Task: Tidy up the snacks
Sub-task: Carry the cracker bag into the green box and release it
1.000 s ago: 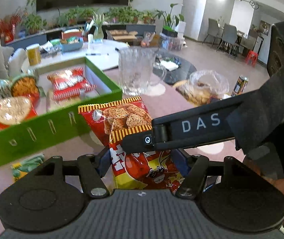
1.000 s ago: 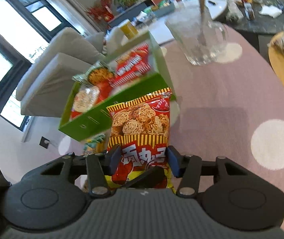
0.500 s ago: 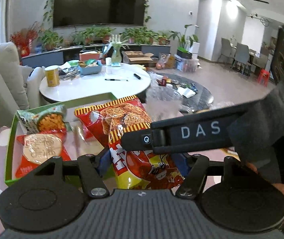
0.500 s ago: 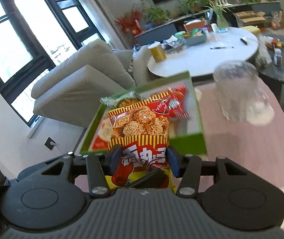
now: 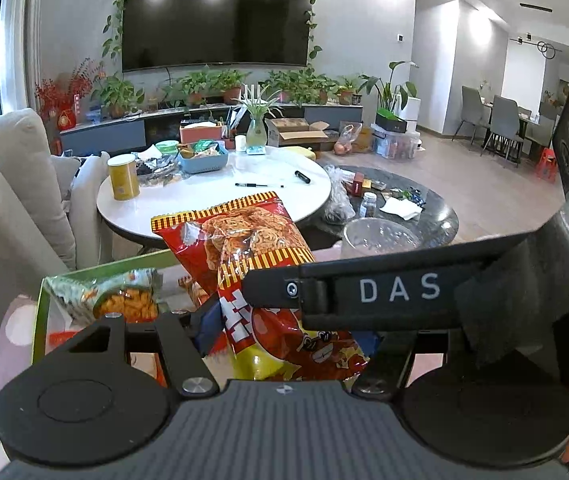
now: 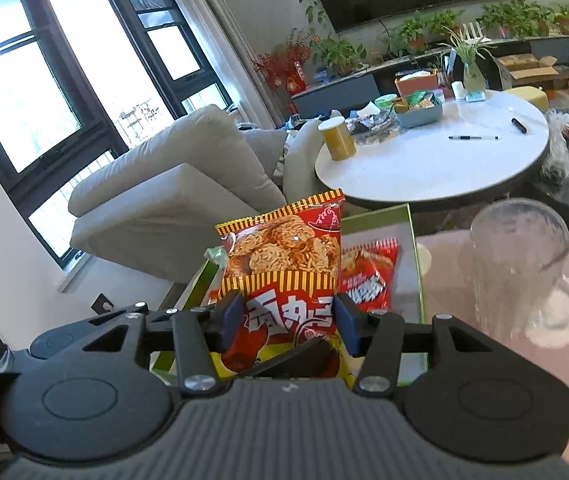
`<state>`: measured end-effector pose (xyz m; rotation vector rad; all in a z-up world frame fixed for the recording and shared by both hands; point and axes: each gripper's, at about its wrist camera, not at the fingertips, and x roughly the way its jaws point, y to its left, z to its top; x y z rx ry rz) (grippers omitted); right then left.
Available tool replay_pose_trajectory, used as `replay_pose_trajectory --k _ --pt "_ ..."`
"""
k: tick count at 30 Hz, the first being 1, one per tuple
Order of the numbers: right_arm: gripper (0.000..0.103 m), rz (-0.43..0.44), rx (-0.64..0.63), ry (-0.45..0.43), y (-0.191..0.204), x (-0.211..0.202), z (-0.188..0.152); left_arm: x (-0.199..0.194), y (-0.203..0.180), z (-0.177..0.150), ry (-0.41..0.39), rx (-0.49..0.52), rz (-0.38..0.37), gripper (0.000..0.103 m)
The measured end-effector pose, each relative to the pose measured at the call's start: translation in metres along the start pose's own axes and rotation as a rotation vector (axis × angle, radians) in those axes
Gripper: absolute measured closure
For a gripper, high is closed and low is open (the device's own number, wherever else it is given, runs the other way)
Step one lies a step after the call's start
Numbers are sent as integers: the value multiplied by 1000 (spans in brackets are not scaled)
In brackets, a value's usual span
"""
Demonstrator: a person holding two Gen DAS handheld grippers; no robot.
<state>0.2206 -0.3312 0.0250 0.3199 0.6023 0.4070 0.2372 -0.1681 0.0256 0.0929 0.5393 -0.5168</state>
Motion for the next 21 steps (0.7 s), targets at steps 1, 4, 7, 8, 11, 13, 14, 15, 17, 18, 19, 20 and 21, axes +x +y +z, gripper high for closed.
replay_pose_trajectory --k 1,4,7,8,11,13,14,15,17,18,19,20,21 --pt "71 2 -2 -2 -2 2 1 5 1 0 -1 1 3 42" --pt "71 8 -4 -3 -8 11 2 17 4 -1 4 3 11 42" --pt "71 13 -8 4 -14 20 0 27 5 -5 21 -3 17 42" --pt "71 14 -9 7 -15 23 -1 31 6 -7 26 -5 19 42" --pt "71 17 -7 15 -21 31 -3 40 10 -12 40 -5 22 41" --pt "71 19 -11 24 -24 37 -6 49 12 -19 68 3 26 41" --pt "71 14 -19 29 -27 40 -8 52 12 -23 80 9 37 41" --pt "71 -3 -22 33 -30 43 -10 55 14 -26 92 13 55 41" --pt "71 -26 -4 27 -37 41 -14 53 15 -30 101 6 67 41" --pt "71 -25 16 21 -41 37 -15 51 17 -31 102 -4 65 41" --pt "71 -21 33 19 -45 33 -16 47 18 -32 98 -11 62 41" --pt "71 -20 41 16 -46 29 -16 44 19 -32 95 -11 62 41" --pt "71 -24 41 10 -45 23 -17 40 18 -32 90 -5 68 41"
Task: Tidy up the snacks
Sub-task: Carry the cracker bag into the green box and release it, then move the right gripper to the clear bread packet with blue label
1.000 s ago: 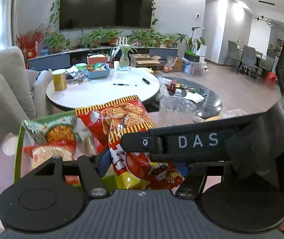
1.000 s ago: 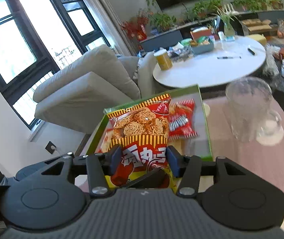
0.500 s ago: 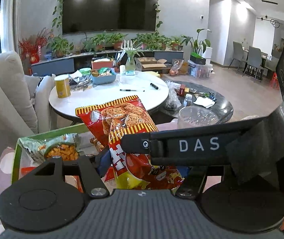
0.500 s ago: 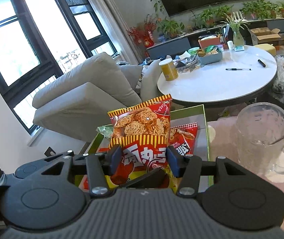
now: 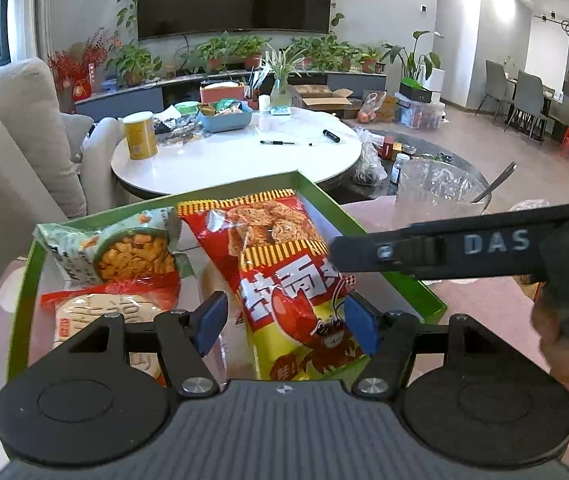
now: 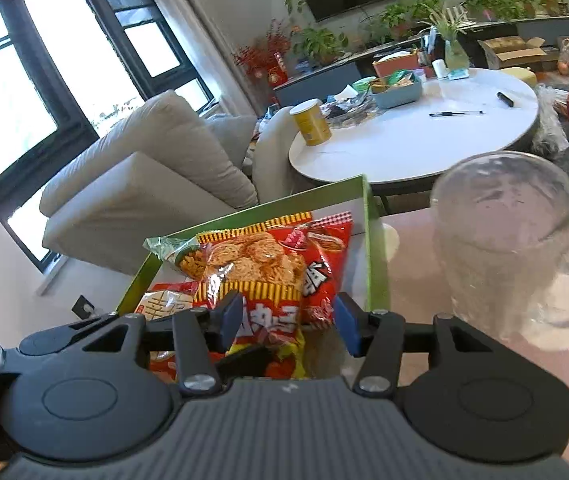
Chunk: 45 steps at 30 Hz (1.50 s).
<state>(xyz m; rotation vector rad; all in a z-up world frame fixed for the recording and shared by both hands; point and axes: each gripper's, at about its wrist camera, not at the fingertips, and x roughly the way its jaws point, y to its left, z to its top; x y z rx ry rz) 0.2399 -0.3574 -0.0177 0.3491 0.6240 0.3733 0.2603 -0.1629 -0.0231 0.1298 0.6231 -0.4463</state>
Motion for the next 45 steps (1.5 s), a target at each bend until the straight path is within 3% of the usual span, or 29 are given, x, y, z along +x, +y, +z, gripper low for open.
replay_pose_trajectory --k 9,18,30,38,45 --pt "71 -48 -19 -19 18 -37 -14 -49 8 -15 -46 -27 14 37" --pt "71 -52 -45 21 41 -64 -43 -107 29 -40 -74 -77 47 32" --pt "59 -37 -120 106 88 -78 -94 -152 49 -100 -46 -103 78 30" --pt "56 -56 -129 158 108 -77 -119 -173 58 -135 -17 -128 52 28" --pt "53 -118 -111 159 113 -80 -132 -192 42 -159 -20 2 -40 21"
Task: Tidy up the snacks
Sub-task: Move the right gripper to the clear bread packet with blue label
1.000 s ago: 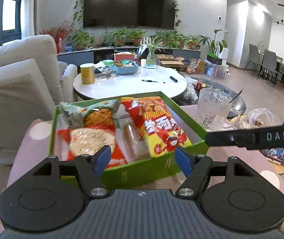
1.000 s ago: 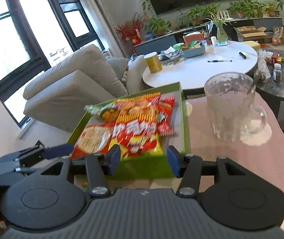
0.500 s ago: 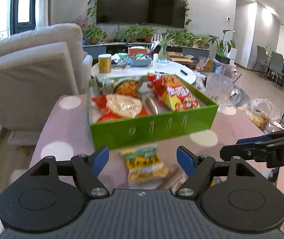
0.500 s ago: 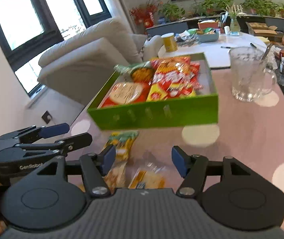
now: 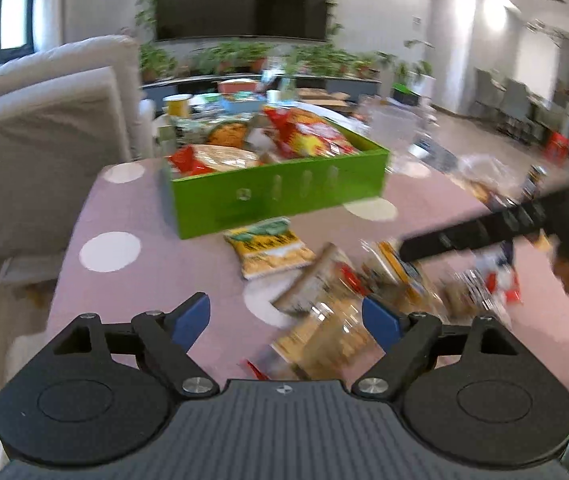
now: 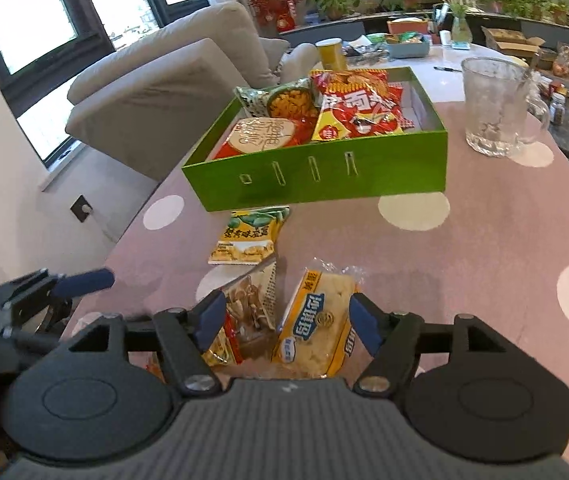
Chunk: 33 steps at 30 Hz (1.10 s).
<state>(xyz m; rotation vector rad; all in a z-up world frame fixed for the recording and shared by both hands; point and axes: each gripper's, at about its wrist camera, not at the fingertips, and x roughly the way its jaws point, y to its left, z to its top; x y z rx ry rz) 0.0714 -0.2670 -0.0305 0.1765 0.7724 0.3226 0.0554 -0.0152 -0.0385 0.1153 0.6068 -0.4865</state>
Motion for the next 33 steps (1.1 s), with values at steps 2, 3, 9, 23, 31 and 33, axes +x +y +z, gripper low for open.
replay_pose_trajectory --k 2,3,9,23,31,33 --pt "52 -5 15 0 1 -1 -3 1 -7 -6 14 46 -19 19" --pt "51 -6 21 2 1 -1 -4 3 -11 -9 22 67 -22 19" --pt "49 -21 6 14 9 -1 -8 25 -21 -18 66 152 3 19" --pt "46 -74 73 -2 0 1 -7 45 17 -14 74 -99 14 60" --pt "45 -117 73 19 6 9 -7 41 35 -21 81 -178 81 45" --pt "45 -145 58 28 10 14 -8 40 33 -23 80 -166 109 34"
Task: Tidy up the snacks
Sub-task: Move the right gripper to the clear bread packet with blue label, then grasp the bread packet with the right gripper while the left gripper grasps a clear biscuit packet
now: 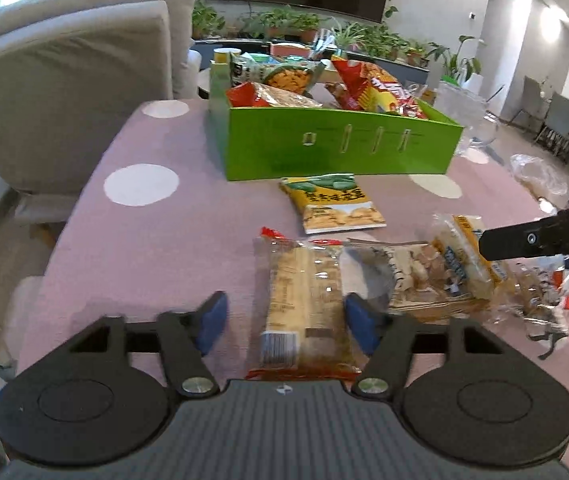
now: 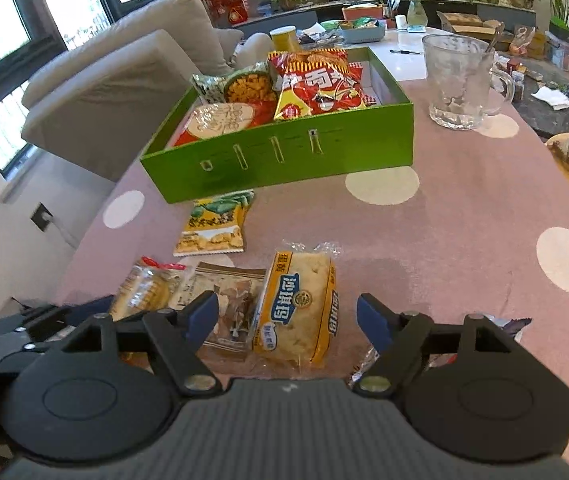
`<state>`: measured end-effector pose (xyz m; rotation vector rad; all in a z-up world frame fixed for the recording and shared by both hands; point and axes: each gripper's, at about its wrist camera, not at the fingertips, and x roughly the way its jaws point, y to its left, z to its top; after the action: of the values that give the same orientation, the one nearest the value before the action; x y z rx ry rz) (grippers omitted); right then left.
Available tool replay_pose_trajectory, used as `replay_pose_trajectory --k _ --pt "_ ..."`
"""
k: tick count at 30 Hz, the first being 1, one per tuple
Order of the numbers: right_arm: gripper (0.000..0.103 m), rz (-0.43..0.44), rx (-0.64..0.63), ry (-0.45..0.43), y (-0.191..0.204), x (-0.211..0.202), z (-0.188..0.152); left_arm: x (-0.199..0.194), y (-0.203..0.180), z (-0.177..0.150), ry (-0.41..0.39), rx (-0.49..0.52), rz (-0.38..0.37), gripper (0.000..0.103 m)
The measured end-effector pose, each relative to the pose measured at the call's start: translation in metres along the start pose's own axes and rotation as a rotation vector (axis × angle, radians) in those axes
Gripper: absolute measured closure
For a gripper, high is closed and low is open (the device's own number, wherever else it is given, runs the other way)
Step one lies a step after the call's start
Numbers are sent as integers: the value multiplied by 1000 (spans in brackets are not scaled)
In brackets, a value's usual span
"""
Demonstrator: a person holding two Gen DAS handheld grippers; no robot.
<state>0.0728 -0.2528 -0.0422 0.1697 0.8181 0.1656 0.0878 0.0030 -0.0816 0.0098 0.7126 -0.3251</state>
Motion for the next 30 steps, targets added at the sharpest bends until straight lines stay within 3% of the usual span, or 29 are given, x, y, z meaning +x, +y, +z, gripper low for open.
replay_pose_trajectory --k 6,9,12,14,23,27,29,30 --pt "45 -38 5 30 3 11 -2 10 -4 5 3 13 34 34" --pt "45 -56 7 33 3 13 -2 13 -7 7 -6 26 41 44" --pt "45 -65 7 36 3 15 -2 11 -8 6 -17 51 37 64" --pt "45 -69 12 38 4 16 -1 10 -7 5 -18 50 31 68" --pt "45 -118 -2 51 11 28 -2 -1 3 8 -33 -17 10 68" --pt "46 -89 26 49 8 31 -1 -3 5 8 -38 -25 1 68" --pt "51 -46 45 53 6 31 0 -3 5 8 -40 -25 0 68" --pt "58 -50 40 46 7 31 0 -3 5 8 -40 -28 -2 68"
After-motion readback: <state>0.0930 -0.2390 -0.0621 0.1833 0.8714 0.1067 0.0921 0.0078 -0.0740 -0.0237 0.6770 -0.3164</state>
